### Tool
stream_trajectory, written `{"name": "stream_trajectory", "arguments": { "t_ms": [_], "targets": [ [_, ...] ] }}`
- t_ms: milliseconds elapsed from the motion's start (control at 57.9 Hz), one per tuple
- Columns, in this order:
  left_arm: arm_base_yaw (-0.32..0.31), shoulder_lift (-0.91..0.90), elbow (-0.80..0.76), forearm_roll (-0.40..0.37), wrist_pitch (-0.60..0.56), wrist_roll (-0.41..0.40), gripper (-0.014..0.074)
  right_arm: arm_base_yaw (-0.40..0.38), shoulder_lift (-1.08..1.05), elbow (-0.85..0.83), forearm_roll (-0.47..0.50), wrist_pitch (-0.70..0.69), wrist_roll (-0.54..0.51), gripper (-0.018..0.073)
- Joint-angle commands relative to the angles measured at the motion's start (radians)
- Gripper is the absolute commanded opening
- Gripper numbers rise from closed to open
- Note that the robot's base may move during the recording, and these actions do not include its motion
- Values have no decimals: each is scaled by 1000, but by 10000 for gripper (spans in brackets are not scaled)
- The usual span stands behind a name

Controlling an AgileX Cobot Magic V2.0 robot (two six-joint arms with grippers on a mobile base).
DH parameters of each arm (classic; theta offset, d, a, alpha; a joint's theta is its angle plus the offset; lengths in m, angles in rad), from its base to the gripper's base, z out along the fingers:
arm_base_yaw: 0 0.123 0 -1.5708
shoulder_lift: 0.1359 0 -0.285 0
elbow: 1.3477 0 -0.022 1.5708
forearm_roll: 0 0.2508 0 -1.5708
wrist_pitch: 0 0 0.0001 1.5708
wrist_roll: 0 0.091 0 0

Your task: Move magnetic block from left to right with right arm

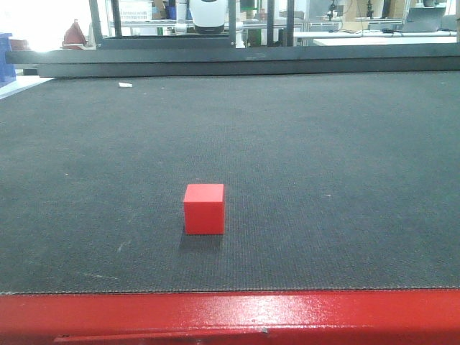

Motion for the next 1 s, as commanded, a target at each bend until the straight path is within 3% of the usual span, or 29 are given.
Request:
{"name": "stream_trajectory", "arguments": {
  "t_ms": [0, 743, 985],
  "targets": [
    [-5, -11, 7, -3, -78, -7, -126, -1, -20, -2, -11, -83, -5, 58],
    [-5, -11, 7, -3, -78, -7, -126, -1, -20, -2, -11, -84, -5, 58],
    [-5, -11, 7, -3, -78, -7, -126, -1, -20, -6, -11, -156, -5, 58]
  ]
}}
